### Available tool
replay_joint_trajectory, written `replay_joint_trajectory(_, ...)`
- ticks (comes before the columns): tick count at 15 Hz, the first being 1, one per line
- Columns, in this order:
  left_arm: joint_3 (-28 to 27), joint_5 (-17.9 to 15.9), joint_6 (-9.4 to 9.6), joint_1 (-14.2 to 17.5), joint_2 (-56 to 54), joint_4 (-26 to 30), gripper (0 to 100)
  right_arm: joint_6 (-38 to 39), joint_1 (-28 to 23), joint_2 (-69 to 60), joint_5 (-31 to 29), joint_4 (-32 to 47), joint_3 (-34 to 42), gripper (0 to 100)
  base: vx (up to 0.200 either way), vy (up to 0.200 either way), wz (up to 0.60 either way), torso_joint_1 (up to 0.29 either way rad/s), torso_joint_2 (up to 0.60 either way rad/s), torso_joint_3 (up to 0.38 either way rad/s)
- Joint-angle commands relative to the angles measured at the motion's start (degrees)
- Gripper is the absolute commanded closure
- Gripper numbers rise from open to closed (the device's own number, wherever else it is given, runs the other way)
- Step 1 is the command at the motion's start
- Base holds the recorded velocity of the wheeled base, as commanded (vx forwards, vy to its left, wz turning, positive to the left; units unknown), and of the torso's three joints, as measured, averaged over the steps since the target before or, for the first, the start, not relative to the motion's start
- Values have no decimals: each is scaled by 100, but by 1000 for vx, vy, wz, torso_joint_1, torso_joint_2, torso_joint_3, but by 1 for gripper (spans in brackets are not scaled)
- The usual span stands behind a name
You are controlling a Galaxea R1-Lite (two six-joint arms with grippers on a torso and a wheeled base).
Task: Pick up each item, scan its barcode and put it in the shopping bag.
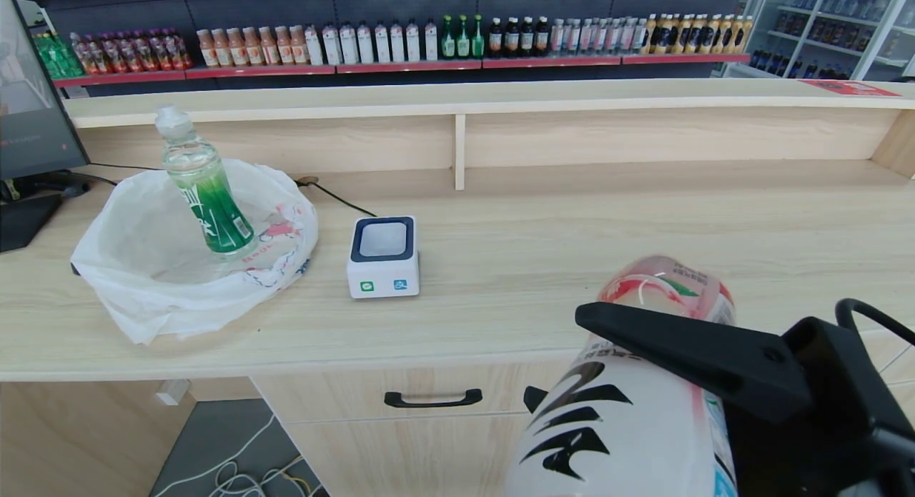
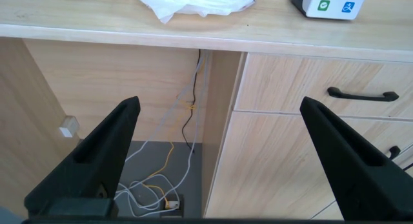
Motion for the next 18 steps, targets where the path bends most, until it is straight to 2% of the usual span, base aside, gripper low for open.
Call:
replay_joint_trajectory(1, 0, 2, -4, 1, 0, 0, 0, 2, 8, -22, -1, 1, 30, 100, 0, 0, 0, 0, 0, 0)
replay_joint_trajectory(5, 0, 2, -13, 1, 0, 0, 0, 10, 166, -4, -370, 1, 39, 100, 0, 0, 0, 0, 0, 0)
replay_joint_trajectory(9, 0, 2, -4, 1, 0, 0, 0, 107, 166, 31, -396, 1, 83, 100, 0, 0, 0, 0, 0, 0)
replay_joint_trajectory(13, 0, 2, -4, 1, 0, 0, 0, 749, 96, 128, -449, 1, 250, 100, 0, 0, 0, 0, 0, 0)
replay_joint_trajectory(16, 0, 2, -13, 1, 0, 0, 0, 1505, -405, 110, -396, -16, 443, 100, 0, 0, 0, 0, 0, 0)
replay_joint_trajectory(18, 0, 2, -4, 1, 0, 0, 0, 1935, -519, 242, -370, 19, 373, 100, 0, 0, 0, 0, 0, 0)
